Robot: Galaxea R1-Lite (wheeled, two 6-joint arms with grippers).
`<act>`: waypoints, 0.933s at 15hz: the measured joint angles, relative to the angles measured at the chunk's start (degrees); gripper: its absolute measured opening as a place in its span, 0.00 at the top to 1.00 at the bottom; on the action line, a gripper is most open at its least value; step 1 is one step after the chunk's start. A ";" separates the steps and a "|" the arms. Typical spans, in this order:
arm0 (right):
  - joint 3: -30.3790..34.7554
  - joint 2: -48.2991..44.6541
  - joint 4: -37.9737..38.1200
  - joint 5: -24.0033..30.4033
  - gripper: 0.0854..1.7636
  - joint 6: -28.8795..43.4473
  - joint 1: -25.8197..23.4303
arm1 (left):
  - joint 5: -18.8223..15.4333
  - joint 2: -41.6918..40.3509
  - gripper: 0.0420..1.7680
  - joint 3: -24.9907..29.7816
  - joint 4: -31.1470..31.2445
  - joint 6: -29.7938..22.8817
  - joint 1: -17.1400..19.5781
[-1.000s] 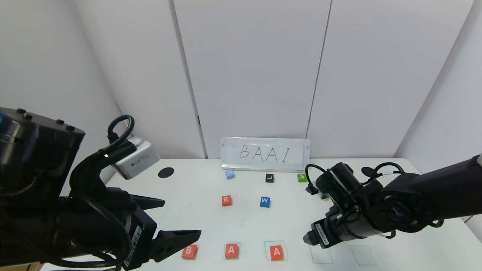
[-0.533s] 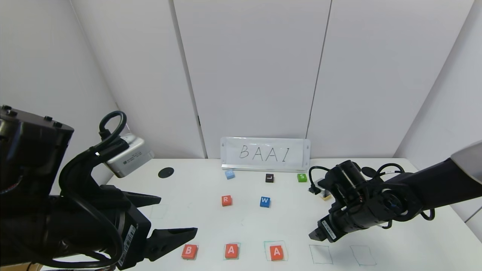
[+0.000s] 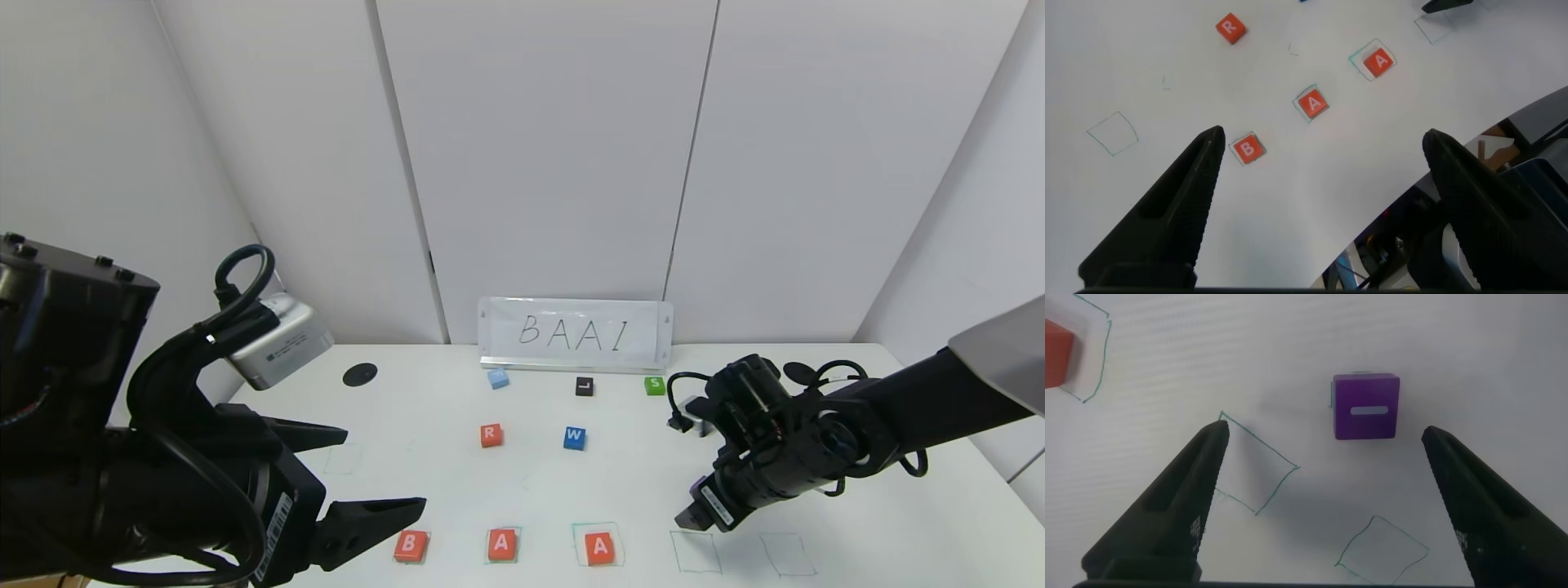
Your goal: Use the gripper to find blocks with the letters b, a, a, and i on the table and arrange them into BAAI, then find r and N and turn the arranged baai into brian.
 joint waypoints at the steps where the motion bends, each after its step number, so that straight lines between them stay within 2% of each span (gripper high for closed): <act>1: -0.43 0.52 -0.04 -0.04 0.04 -0.07 -0.10 | 0.05 0.00 0.03 0.01 0.00 0.00 0.00; 11: -2.54 3.96 -0.55 -0.09 0.03 -0.38 -0.57 | 0.02 0.39 0.03 0.28 -0.02 0.41 -0.11; 14: -2.44 4.05 -0.44 -0.11 0.34 -0.33 -0.51 | 0.00 0.52 0.03 0.37 -0.02 0.55 -0.11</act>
